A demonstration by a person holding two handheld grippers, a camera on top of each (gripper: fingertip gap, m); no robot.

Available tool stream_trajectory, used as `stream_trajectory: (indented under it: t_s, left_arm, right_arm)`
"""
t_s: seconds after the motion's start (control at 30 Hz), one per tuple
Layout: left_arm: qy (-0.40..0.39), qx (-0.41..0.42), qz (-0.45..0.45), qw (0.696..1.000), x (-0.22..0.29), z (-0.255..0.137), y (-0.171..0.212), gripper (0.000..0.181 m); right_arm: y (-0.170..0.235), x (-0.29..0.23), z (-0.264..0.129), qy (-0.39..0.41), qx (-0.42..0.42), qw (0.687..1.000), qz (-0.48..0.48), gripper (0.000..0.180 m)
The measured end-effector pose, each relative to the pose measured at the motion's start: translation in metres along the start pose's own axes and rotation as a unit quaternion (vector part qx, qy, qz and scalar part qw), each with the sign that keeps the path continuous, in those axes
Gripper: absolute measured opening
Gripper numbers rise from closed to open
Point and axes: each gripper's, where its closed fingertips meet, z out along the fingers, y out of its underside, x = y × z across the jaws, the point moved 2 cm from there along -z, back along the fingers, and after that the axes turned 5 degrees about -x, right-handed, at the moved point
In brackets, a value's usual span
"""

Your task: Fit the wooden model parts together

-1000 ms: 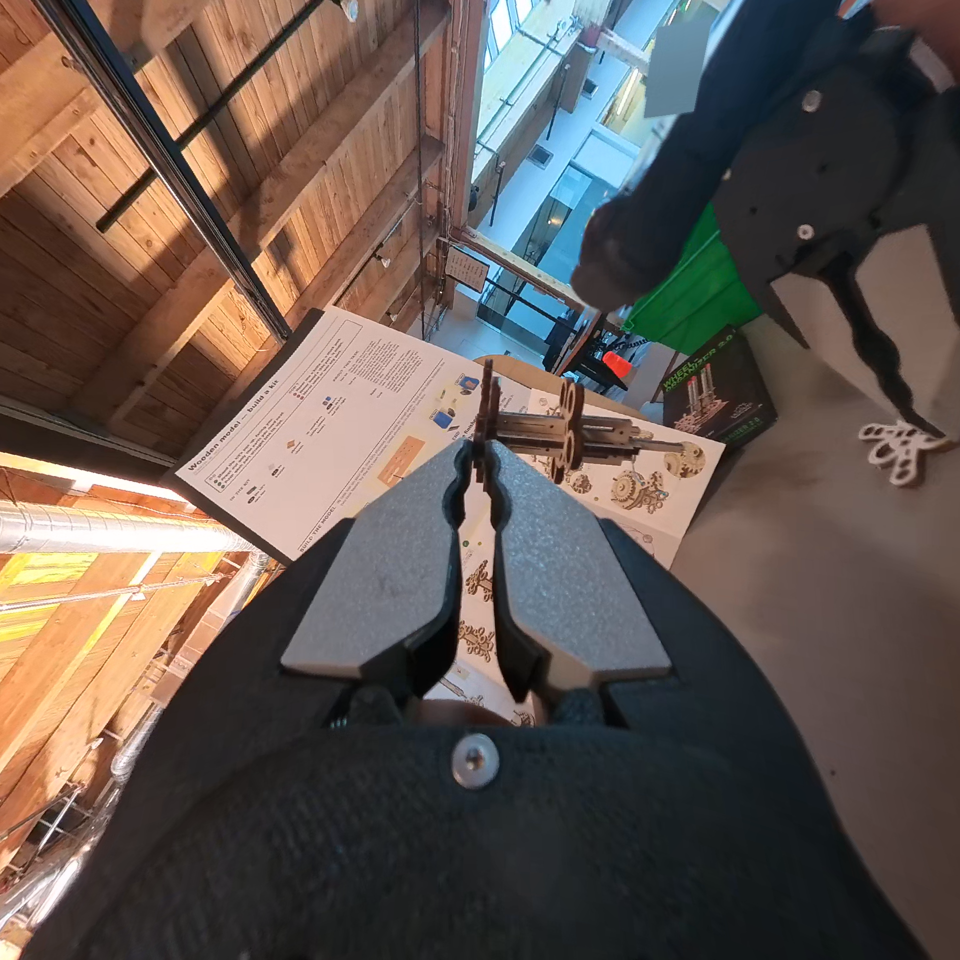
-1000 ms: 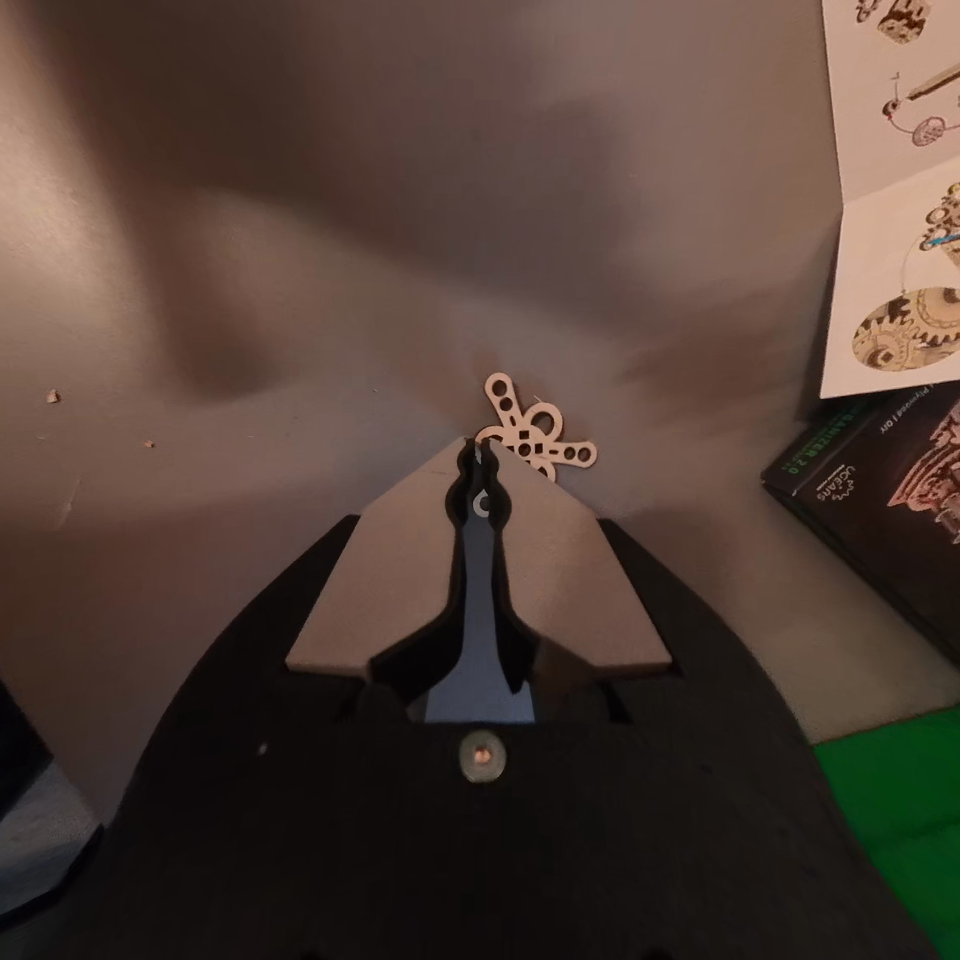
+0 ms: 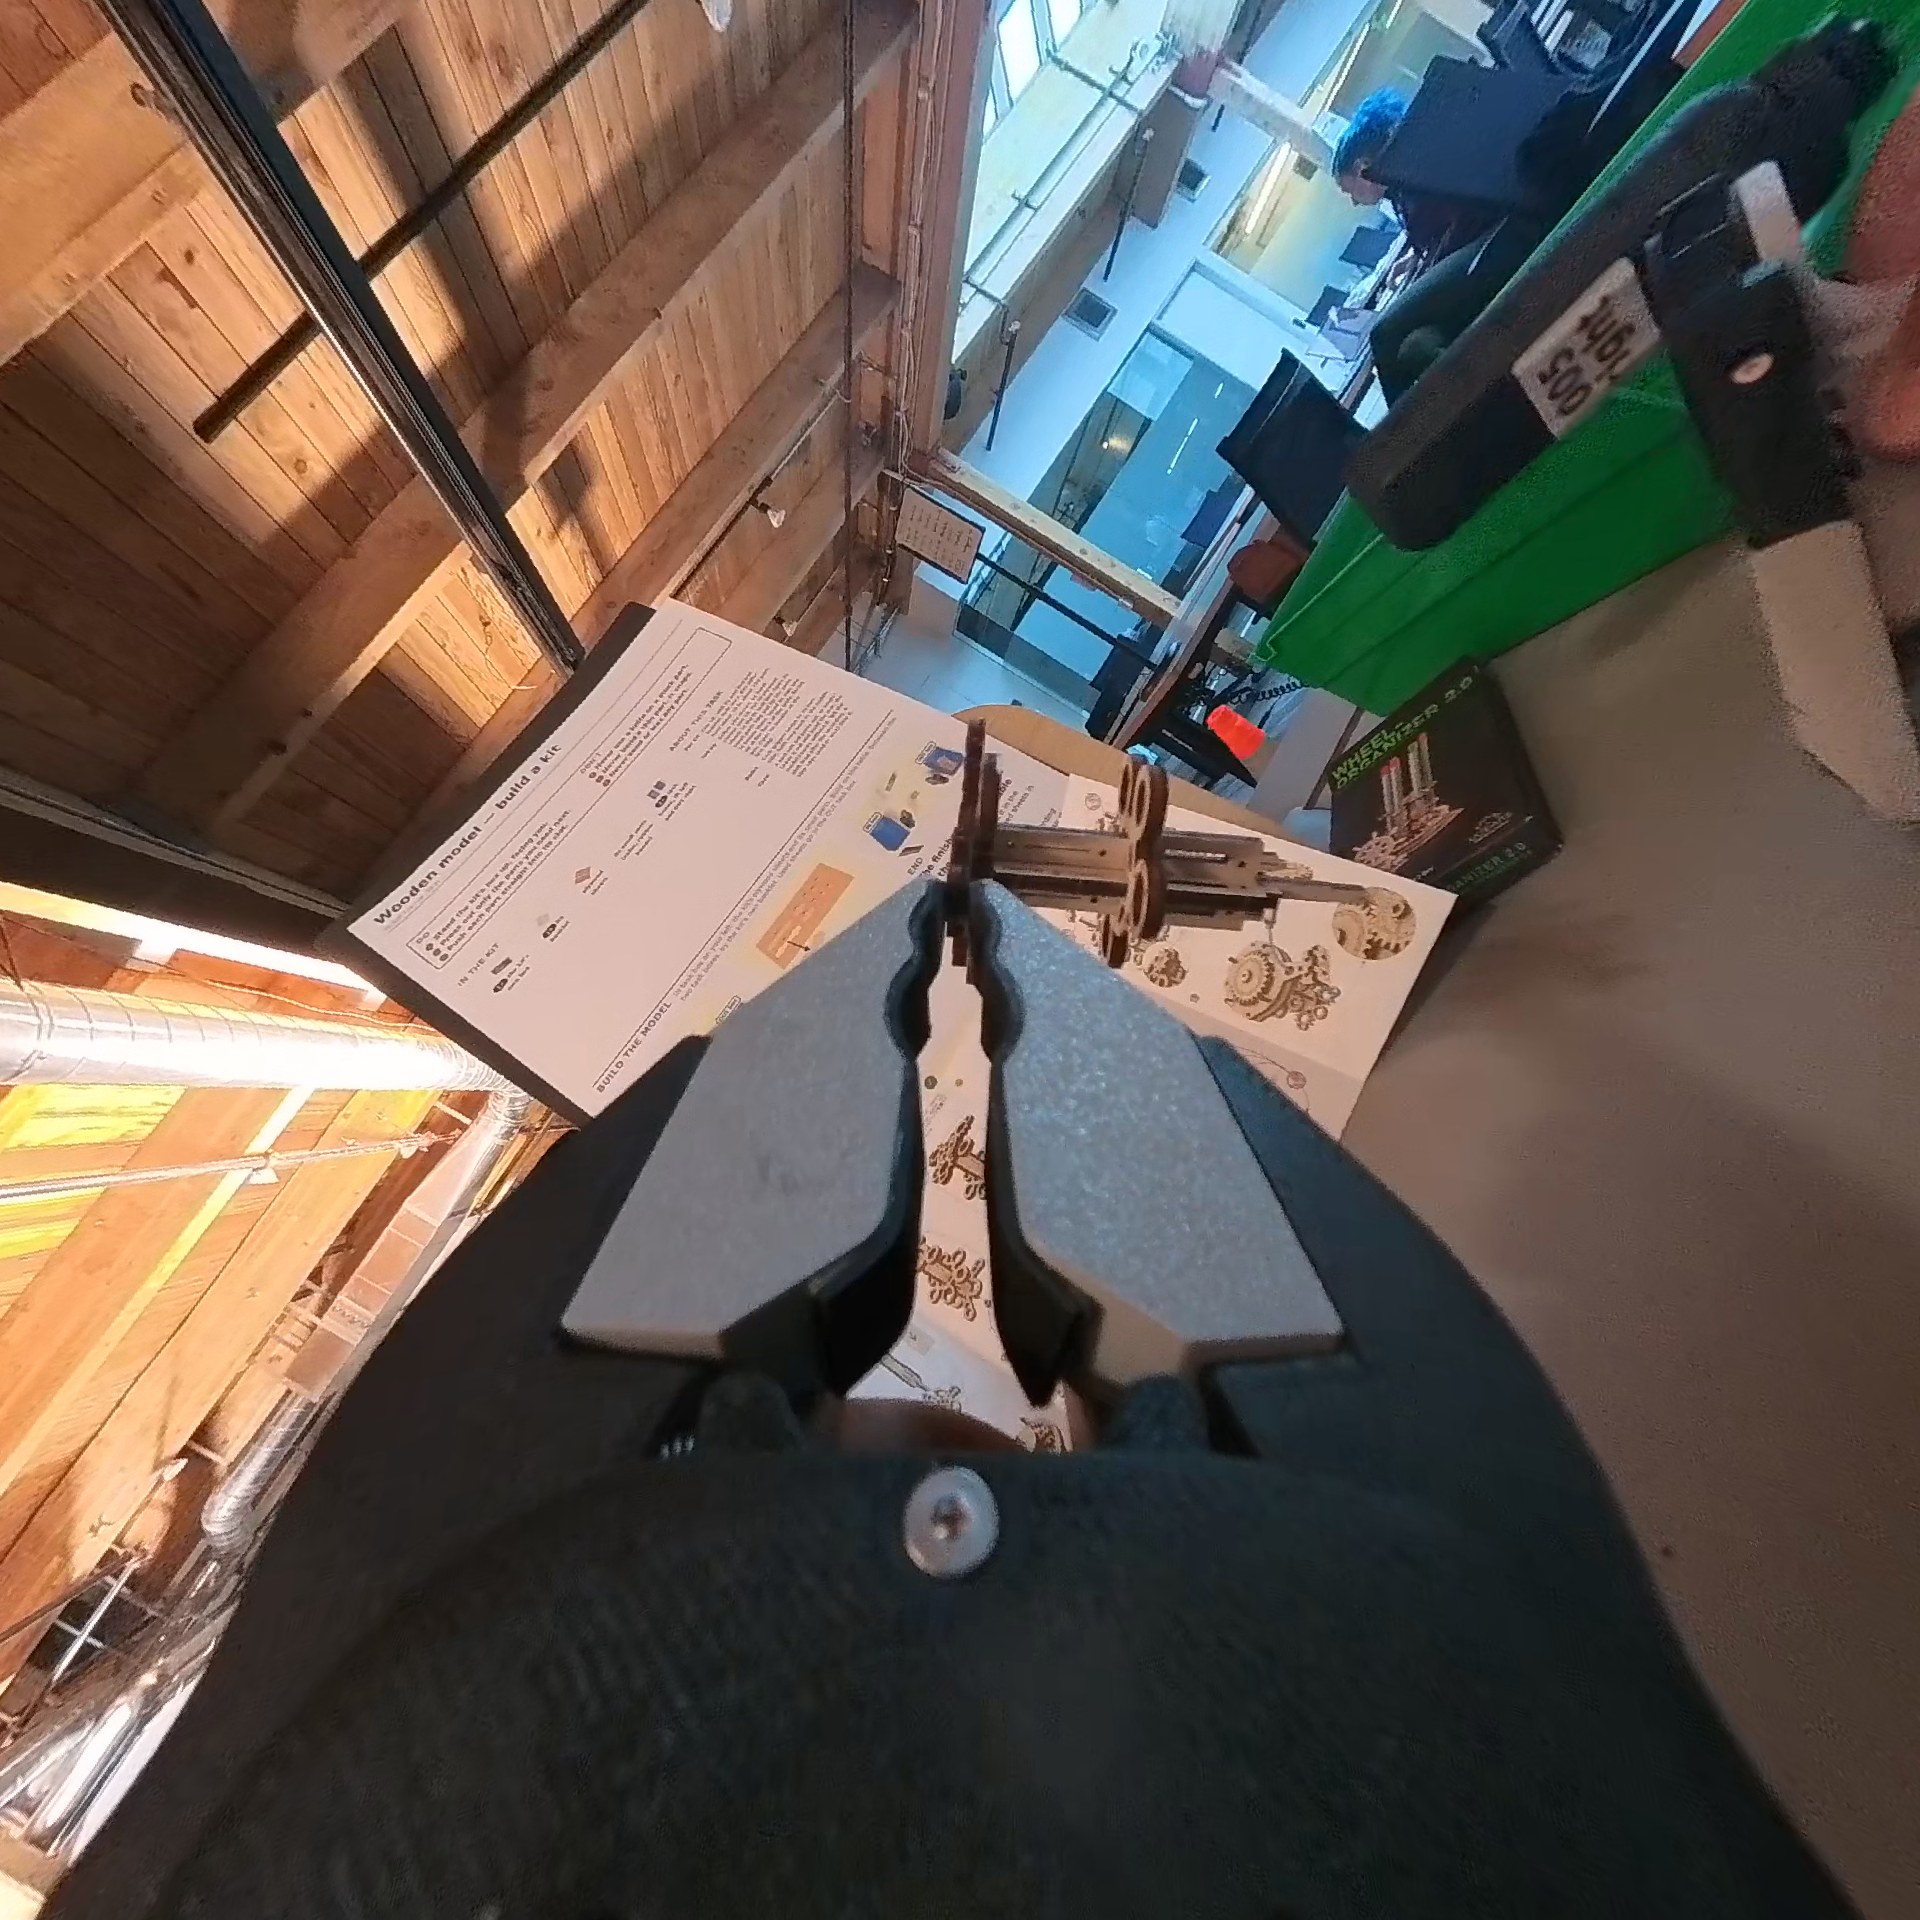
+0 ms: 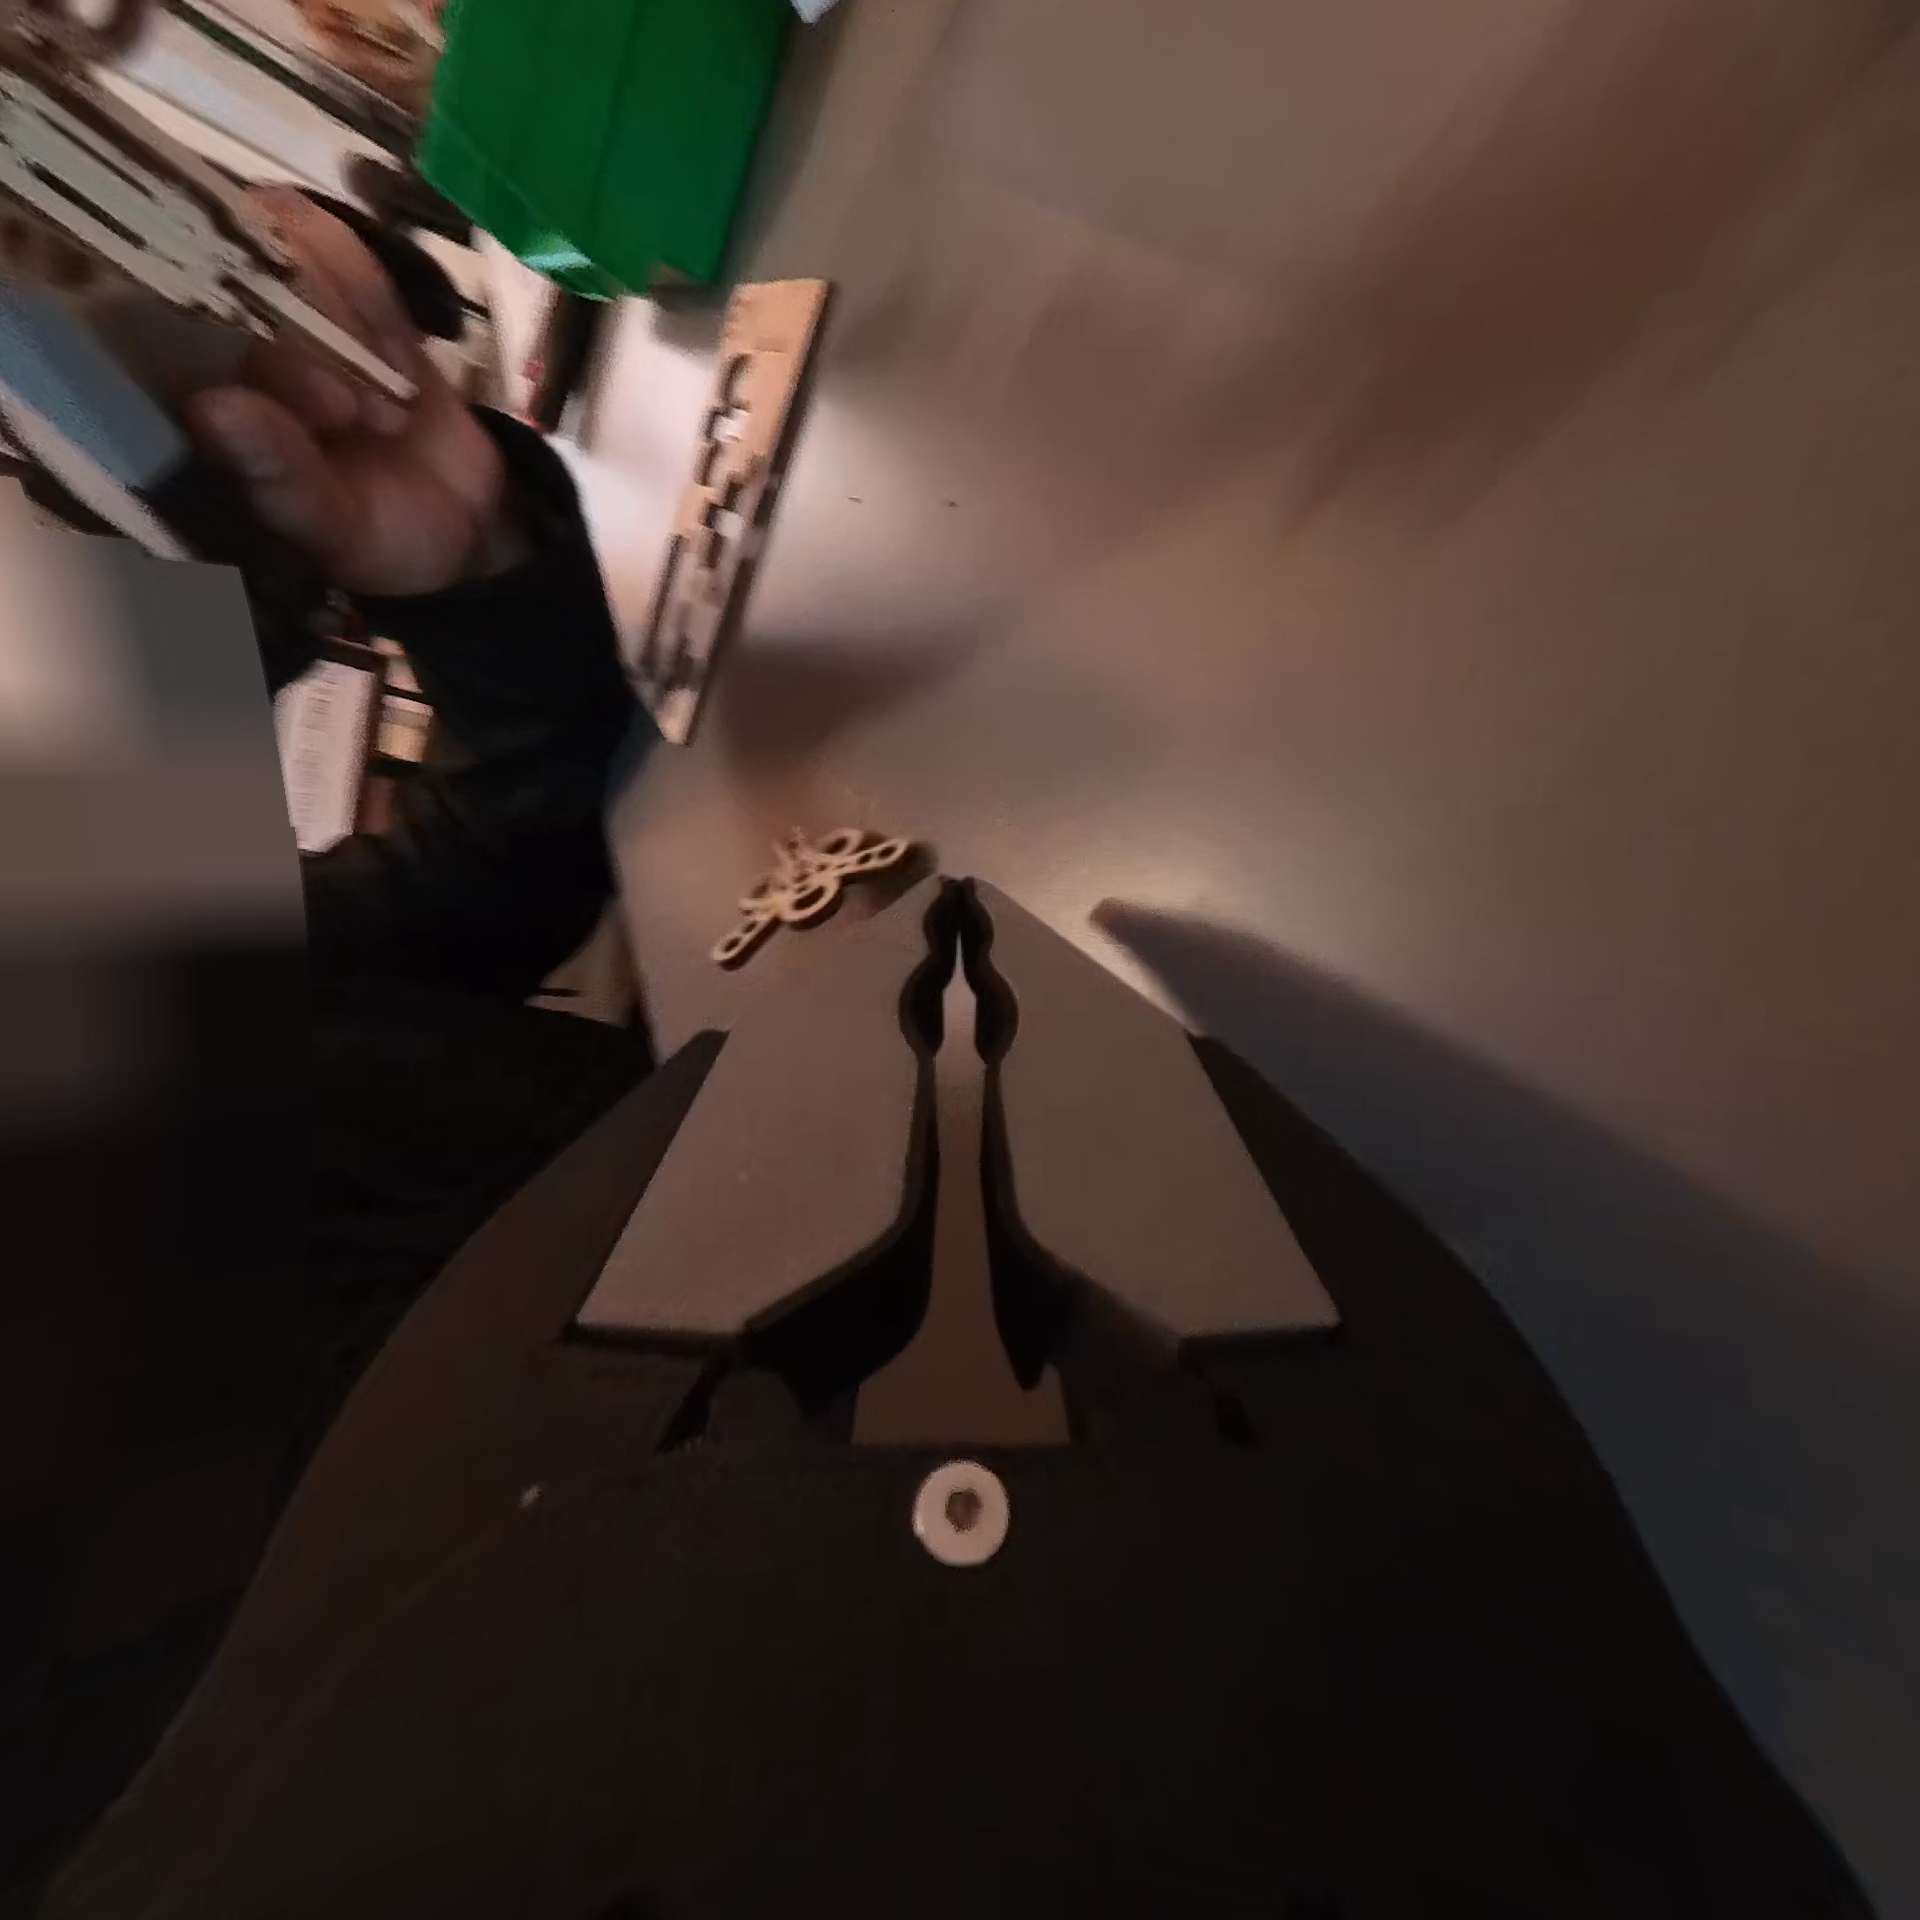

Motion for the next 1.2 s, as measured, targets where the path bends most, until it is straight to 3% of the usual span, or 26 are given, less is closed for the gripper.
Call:
stream_trajectory:
  t_s: [0.23, 0.5, 0.57, 0.83, 0.97, 1.03, 1.2]
  left_arm:
    - [0.003, -0.001, 0.005, 1.000, 0.002, 0.001, 0.002, 0.000]
    - [0.002, 0.004, 0.019, 1.000, 0.007, 0.001, 0.003, 0.000]
    - [-0.001, 0.006, 0.035, 0.999, 0.009, 0.001, 0.003, 0.000]
    - [-0.006, 0.000, 0.060, 0.998, 0.011, 0.002, 0.007, 0.000]
    - [-0.003, 0.004, 0.062, 0.998, 0.014, 0.002, 0.005, 0.000]
    - [0.000, 0.008, 0.072, 0.997, 0.017, 0.001, 0.003, 0.000]
    - [0.009, 0.030, 0.096, 0.995, 0.026, -0.001, -0.002, 0.000]
  right_arm:
    - [0.002, -0.035, 0.008, 0.093, -0.021, 0.982, -0.166, 0.009]
    - [0.025, -0.039, 0.055, 0.278, -0.063, 0.929, -0.237, 0.046]
    - [0.023, -0.037, 0.055, 0.311, -0.059, 0.919, -0.233, 0.044]
    - [0.033, -0.061, 0.057, 0.283, -0.031, 0.935, -0.212, 0.053]
    - [0.039, -0.049, 0.064, 0.317, -0.037, 0.921, -0.225, 0.060]
    - [0.037, -0.046, 0.063, 0.322, -0.042, 0.911, -0.253, 0.052]
    - [0.036, -0.040, 0.053, 0.253, -0.122, 0.884, -0.373, 0.024]
